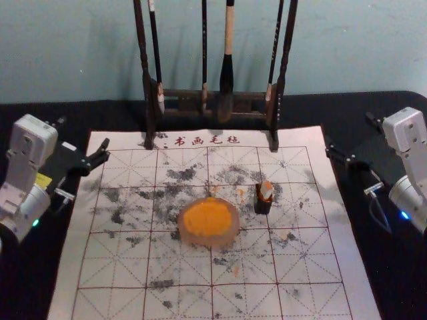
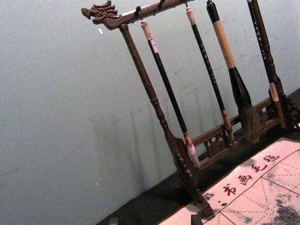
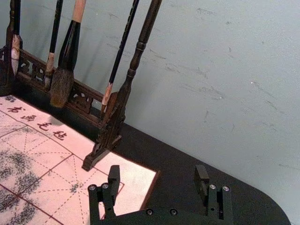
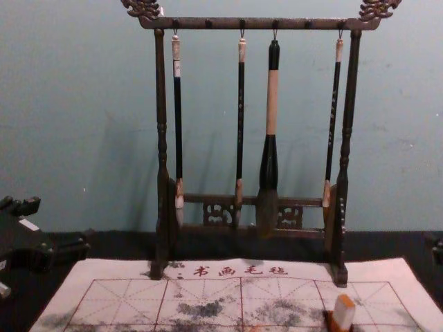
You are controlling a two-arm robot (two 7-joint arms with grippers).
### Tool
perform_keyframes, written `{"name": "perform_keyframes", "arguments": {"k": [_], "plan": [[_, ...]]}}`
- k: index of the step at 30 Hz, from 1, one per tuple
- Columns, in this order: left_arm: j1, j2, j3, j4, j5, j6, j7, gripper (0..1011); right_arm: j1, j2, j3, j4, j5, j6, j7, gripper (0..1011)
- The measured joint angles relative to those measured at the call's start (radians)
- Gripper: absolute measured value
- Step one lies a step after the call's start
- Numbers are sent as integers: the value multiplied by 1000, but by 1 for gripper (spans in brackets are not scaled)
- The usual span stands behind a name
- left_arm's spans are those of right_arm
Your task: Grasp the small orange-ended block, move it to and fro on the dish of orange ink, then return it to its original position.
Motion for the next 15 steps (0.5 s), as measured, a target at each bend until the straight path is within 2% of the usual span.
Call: {"name": "perform_keyframes", "arguments": {"k": [15], "plan": [[0,0,0,0,0,0,0,1001,0,0,0,0,0,0,0,1000]]}}
